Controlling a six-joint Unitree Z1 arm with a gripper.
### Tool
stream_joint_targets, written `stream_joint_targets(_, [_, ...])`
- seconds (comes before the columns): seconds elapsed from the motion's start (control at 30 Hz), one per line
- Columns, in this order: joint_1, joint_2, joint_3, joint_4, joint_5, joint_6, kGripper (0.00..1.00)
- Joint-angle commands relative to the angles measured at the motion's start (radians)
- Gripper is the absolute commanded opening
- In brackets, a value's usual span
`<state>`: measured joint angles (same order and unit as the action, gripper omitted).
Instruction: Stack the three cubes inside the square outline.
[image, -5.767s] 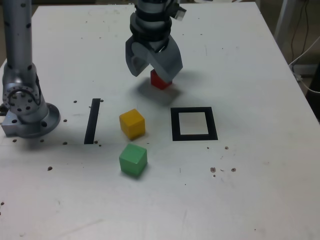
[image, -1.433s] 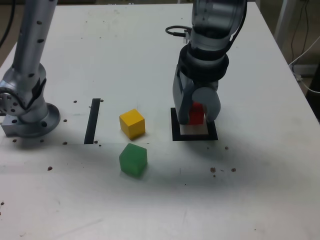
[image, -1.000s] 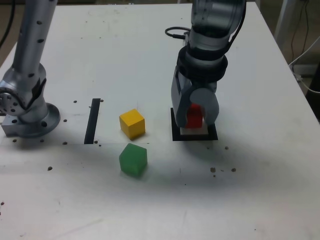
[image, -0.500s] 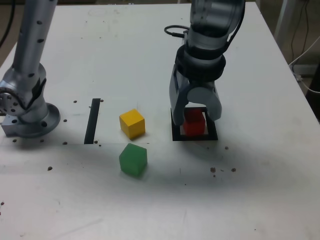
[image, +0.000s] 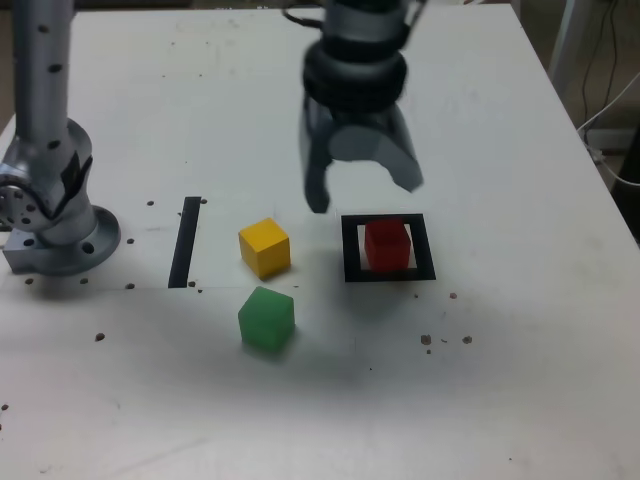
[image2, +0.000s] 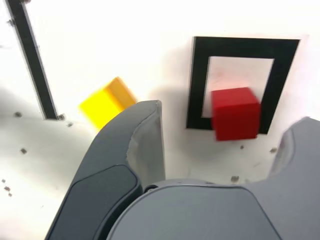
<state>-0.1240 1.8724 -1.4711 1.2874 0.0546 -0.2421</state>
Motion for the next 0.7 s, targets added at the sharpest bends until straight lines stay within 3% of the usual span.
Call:
stream_joint_targets(0.0, [0.0, -0.064, 0.056, 0.0, -0.015, -0.044, 0.99])
stream_joint_targets(0.33, [0.0, -0.242, 0.306, -0.007, -0.046, -0.308, 0.97])
stream_joint_targets(0.67, [0.0, -0.23, 0.416, -0.094, -0.115, -0.375, 0.96])
